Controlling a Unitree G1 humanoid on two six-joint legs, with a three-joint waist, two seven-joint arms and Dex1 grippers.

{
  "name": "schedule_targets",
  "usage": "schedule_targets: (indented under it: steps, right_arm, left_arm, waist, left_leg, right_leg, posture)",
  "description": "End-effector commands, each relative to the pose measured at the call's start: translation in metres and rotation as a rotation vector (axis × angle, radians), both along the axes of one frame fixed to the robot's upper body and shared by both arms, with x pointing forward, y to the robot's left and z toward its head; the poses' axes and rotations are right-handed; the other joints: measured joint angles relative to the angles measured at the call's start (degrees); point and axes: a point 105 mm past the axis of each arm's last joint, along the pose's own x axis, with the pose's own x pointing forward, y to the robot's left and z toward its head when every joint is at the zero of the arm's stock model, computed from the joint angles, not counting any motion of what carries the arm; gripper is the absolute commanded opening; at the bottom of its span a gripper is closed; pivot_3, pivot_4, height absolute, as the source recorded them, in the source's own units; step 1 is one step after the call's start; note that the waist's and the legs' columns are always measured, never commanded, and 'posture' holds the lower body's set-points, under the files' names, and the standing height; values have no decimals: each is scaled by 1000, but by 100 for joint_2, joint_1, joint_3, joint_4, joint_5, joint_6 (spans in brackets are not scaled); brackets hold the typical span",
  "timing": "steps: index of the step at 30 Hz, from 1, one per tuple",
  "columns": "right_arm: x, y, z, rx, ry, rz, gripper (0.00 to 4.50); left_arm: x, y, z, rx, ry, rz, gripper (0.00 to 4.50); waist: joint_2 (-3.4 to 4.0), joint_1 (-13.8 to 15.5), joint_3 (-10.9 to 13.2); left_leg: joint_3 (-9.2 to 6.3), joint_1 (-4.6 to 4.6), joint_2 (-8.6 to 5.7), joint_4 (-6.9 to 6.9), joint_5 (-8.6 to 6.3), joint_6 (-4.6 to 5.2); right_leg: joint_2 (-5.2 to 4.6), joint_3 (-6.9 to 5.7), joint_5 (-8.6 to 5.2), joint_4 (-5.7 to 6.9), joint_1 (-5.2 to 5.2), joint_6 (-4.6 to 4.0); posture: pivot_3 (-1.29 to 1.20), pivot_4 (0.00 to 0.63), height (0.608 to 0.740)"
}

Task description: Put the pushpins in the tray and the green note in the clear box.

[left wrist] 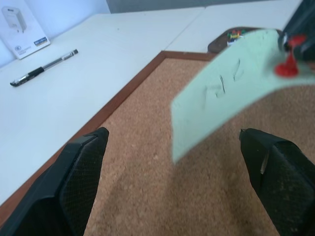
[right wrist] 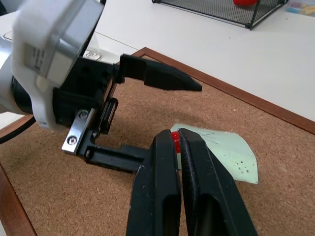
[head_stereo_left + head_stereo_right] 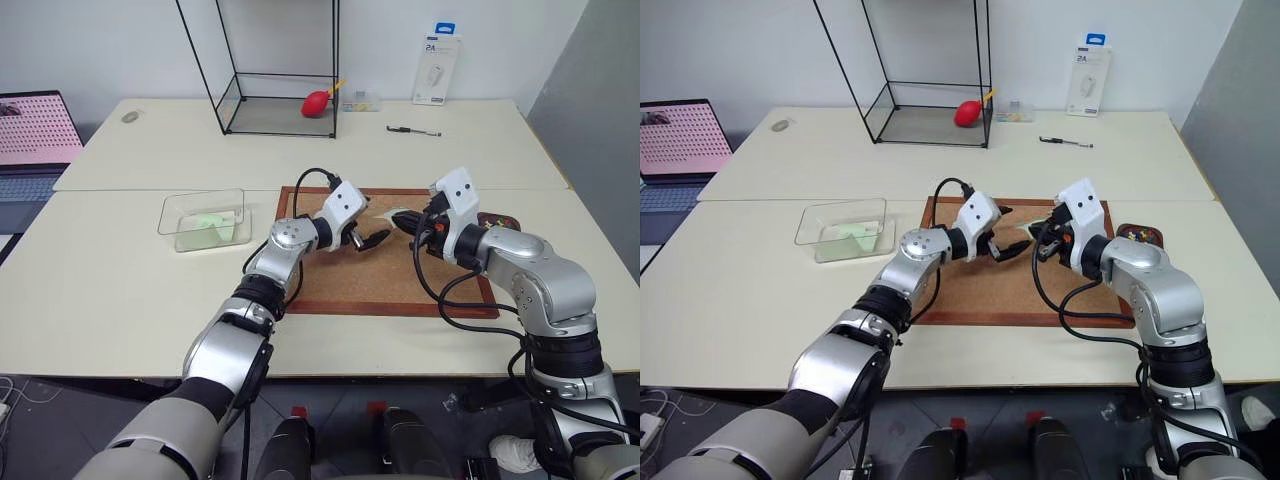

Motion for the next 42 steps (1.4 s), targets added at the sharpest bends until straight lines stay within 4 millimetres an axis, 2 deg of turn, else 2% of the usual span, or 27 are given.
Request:
schedule_targets:
  steps: [1,15,22,31,42]
  right_arm:
    - [-4,3,23,13,-78,20,0]
    - [-5,1,23,9,-90,8,0]
    - [-4,0,24,5,-104,-3,0]
    - [-2,0,26,22,-120,-16,0]
    - [-1,-10,40,80,-145,-56,0]
  left_arm:
    - [0,-7,18,-52,-33,-37,4132]
    - [-7,-13,13,-64,20,-117,1609]
    - [-10,-12,10,-68,52,-139,131]
    - [-21,-15,2,-69,99,-220,58]
    - [-24,-13,-10,-37,104,-202,58]
  waist:
    - [0,-1,0]
    - [0,-2,0]
    - [0,-3,0]
    - [0,-5,0]
    - [0,-5,0]
  left_leg:
    - [0,0,0,0,0,0]
    - [0,-1,0,0,0,0]
    - [0,0,0,0,0,0]
    - [0,0,0,0,0,0]
    - [0,0,1,0,0,0]
  right_leg:
    - [0,0,0,0,0,0]
    - [0,0,0,1,-1,0]
    - [0,-1,0,1,-1,0]
    - [0,0,0,2,-1,0]
    - [0,1,0,2,-1,0]
  posture:
    - [0,150,740]
    - [0,150,740]
    - [0,150,740]
    - [0,150,740]
    - [0,150,740]
